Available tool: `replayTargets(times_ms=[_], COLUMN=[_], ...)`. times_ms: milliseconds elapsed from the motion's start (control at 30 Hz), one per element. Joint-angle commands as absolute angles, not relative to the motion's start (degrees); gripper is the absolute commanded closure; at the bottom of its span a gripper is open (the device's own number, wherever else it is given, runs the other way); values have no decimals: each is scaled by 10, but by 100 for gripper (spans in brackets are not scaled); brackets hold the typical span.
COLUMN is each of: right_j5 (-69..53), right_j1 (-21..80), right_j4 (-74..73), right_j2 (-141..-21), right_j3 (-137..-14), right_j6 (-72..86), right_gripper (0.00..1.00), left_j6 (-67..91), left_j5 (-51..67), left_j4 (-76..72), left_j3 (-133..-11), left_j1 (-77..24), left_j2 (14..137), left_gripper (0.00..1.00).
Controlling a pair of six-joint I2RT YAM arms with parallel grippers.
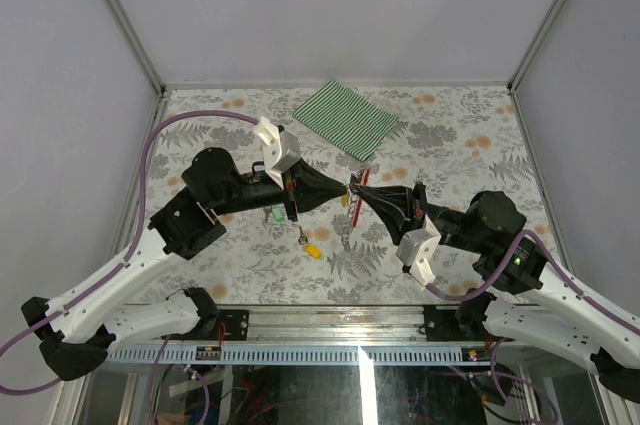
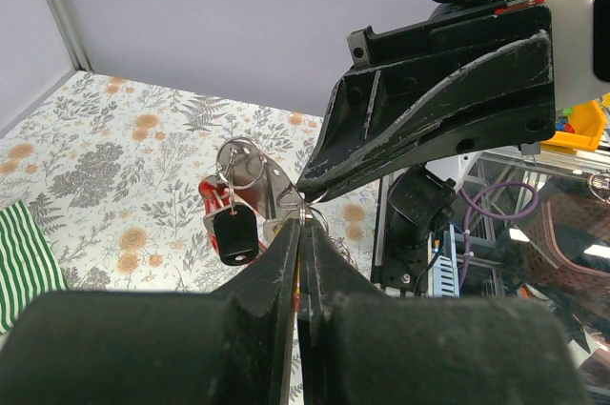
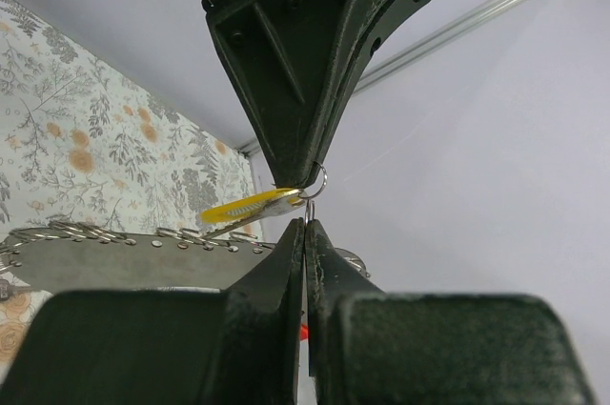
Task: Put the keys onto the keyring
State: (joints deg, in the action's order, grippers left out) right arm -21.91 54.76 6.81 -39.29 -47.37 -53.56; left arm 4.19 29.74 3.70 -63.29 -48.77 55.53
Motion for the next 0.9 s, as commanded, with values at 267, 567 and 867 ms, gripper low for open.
replayTargets(times_ms=[267, 567, 867], right_j5=[-209, -213, -227], right_j1=[550, 550, 551], right_j4=[140, 147, 133], right_j2=[-394, -400, -396], right_j3=[-484, -488, -490], right_j6=[-512, -492, -500], right_gripper=[98, 99, 100], left_j6=[44, 45, 42], left_j5=[309, 308, 292], left_j4=[4, 6, 2], left_j3=[-636, -637, -636], left_j1=[-489, -489, -489], left_j2=[552, 556, 553], left_gripper=[100, 100, 100])
